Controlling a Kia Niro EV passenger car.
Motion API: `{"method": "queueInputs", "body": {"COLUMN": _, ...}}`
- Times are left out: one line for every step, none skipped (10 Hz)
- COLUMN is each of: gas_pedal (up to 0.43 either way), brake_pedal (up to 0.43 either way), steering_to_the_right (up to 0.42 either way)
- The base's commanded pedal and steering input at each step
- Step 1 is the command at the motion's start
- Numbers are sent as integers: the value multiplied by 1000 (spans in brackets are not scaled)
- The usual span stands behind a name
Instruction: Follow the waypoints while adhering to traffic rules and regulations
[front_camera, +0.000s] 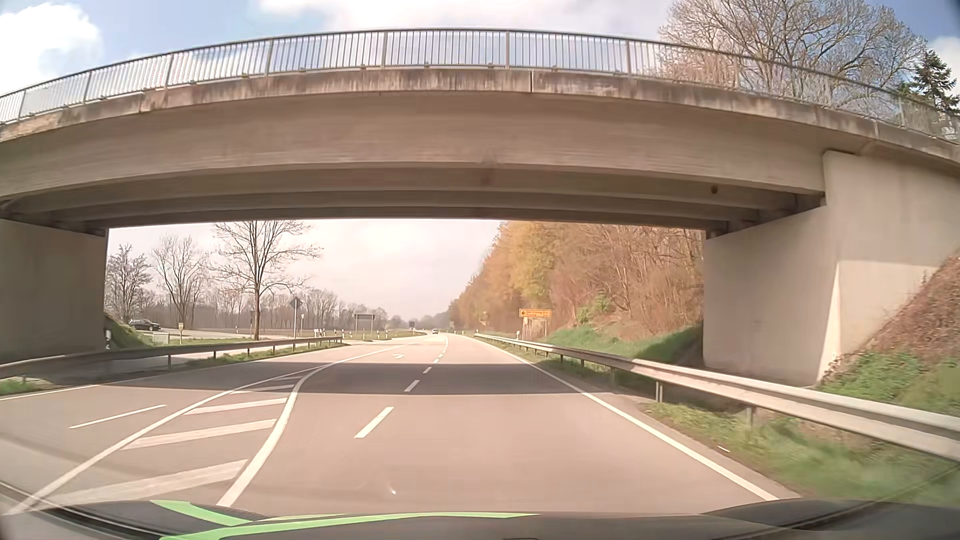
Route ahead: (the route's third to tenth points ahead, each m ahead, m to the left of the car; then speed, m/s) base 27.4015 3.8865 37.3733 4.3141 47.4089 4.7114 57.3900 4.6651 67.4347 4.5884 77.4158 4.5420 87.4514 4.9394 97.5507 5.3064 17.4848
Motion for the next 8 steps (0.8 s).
{"method": "queueInputs", "body": {"gas_pedal": 630, "brake_pedal": 0, "steering_to_the_right": -10}}
{"method": "queueInputs", "body": {"gas_pedal": 630, "brake_pedal": 0, "steering_to_the_right": -10}}
{"method": "queueInputs", "body": {"gas_pedal": 630, "brake_pedal": 0, "steering_to_the_right": -9}}
{"method": "queueInputs", "body": {"gas_pedal": 630, "brake_pedal": 0, "steering_to_the_right": -8}}
{"method": "queueInputs", "body": {"gas_pedal": 622, "brake_pedal": 0, "steering_to_the_right": -8}}
{"method": "queueInputs", "body": {"gas_pedal": 622, "brake_pedal": 0, "steering_to_the_right": -6}}
{"method": "queueInputs", "body": {"gas_pedal": 622, "brake_pedal": 0, "steering_to_the_right": -3}}
{"method": "queueInputs", "body": {"gas_pedal": 610, "brake_pedal": 0, "steering_to_the_right": 0}}
